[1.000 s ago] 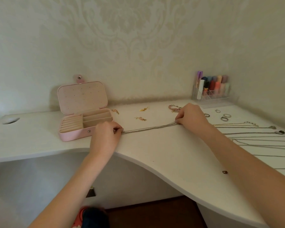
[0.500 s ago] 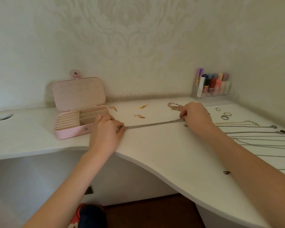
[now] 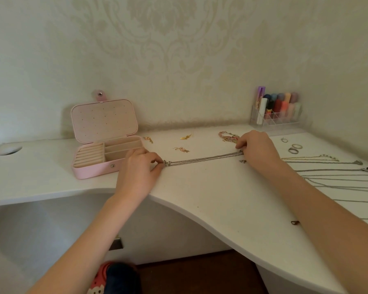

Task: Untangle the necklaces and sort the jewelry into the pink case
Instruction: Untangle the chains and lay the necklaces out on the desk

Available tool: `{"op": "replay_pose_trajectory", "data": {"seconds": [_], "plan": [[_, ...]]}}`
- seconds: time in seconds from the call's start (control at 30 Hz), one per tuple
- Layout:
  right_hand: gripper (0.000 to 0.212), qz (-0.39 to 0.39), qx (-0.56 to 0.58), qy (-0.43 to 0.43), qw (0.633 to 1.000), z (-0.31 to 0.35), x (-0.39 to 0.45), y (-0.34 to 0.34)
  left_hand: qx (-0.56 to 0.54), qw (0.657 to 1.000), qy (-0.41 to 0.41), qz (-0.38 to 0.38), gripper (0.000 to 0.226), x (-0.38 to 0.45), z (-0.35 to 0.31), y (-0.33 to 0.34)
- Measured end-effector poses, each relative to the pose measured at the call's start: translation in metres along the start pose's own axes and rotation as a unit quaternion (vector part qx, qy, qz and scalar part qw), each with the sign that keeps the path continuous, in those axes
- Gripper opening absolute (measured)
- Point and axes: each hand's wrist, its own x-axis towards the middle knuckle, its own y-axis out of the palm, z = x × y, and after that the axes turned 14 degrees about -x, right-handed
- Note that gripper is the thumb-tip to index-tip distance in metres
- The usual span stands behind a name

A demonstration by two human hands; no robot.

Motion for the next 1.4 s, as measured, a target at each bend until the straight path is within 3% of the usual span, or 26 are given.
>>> {"op": "replay_pose_trajectory", "data": {"seconds": [0.17, 0.23, 0.33, 0.53, 0.7, 0.83, 0.9, 1.0, 1.13, 1.23, 1.4], "plan": [[0.035, -0.042, 0.073, -0.010, 0.996, -0.005, -0.002, -0.008, -0.001, 0.999, 0.015, -0.037, 0.011, -0.002, -0.002, -0.005], [0.037, -0.036, 0.089, -0.012, 0.995, -0.006, -0.002, -0.010, 0.052, 0.995, 0.046, -0.071, 0.013, -0.003, 0.003, -0.011], [0.037, -0.048, 0.114, -0.054, 0.991, -0.004, -0.006, -0.013, 0.105, 0.991, 0.013, -0.080, 0.013, -0.003, 0.013, -0.020], [0.035, -0.050, 0.186, -0.107, 0.975, 0.015, -0.011, -0.012, -0.001, 0.998, -0.015, -0.067, 0.023, -0.005, 0.014, -0.026], [0.031, 0.010, 0.135, -0.186, 0.973, 0.043, -0.020, -0.016, 0.012, 0.998, -0.024, -0.052, 0.016, 0.001, 0.015, -0.025], [0.050, 0.146, 0.043, -0.284, 0.947, 0.080, -0.023, -0.008, 0.060, 0.994, 0.072, -0.050, 0.033, 0.019, 0.005, -0.017], [0.055, 0.186, -0.003, -0.307, 0.933, 0.094, -0.021, 0.000, 0.087, 0.992, 0.091, 0.009, 0.040, 0.038, -0.008, -0.009], [0.057, 0.211, -0.093, -0.313, 0.921, 0.098, -0.013, 0.010, 0.186, 0.972, 0.045, 0.137, 0.050, 0.071, -0.018, 0.006], [0.060, 0.210, -0.112, -0.286, 0.928, 0.088, 0.001, 0.016, 0.307, 0.889, -0.107, 0.322, 0.070, 0.091, -0.012, 0.020], [0.062, 0.188, -0.079, -0.262, 0.943, 0.090, 0.022, 0.024, 0.333, 0.862, -0.133, 0.359, 0.082, 0.091, -0.011, 0.031], [0.063, 0.206, -0.116, -0.227, 0.945, 0.093, 0.041, 0.036, 0.243, 0.895, -0.066, 0.367, 0.072, 0.089, -0.009, 0.033]]}}
